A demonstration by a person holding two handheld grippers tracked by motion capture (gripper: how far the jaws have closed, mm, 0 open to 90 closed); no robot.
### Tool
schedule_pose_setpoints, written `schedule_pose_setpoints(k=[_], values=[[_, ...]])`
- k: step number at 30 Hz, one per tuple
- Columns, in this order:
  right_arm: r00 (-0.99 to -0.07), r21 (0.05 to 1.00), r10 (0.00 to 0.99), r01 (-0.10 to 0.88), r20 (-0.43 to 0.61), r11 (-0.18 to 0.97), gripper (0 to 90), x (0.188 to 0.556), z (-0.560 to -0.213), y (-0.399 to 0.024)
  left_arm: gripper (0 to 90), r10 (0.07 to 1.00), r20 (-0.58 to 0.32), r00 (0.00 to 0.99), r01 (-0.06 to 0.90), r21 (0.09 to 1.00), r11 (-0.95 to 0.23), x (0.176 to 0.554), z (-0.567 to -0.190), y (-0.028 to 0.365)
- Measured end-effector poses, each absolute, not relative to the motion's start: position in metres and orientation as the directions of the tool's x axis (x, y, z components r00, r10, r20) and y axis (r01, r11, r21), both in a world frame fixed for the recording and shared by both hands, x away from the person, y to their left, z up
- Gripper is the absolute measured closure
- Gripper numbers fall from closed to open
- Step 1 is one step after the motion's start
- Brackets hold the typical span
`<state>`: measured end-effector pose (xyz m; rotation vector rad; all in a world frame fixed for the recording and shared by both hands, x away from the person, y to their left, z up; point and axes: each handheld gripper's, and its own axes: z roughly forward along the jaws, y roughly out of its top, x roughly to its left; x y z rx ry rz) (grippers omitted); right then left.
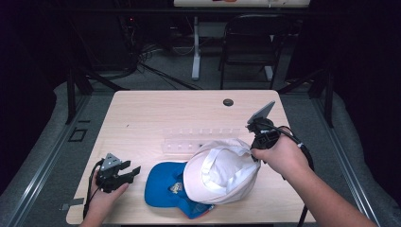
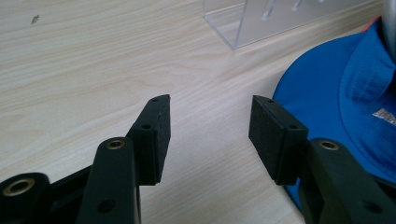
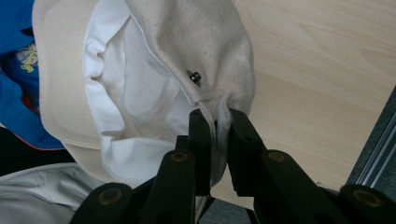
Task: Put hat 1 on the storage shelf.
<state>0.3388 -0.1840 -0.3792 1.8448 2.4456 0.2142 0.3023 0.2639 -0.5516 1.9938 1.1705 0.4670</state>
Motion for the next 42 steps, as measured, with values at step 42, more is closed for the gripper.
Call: schedule_pose_setpoints(k=[42], values=[[-0.078,0.032,0.73,0.997,0.679,0.077,82.0,0.347,-0.342,-0.199,55.8,0.855,-0.067,0.514,0.597,0.744,-0.3,0.302,-0.551,0.265]])
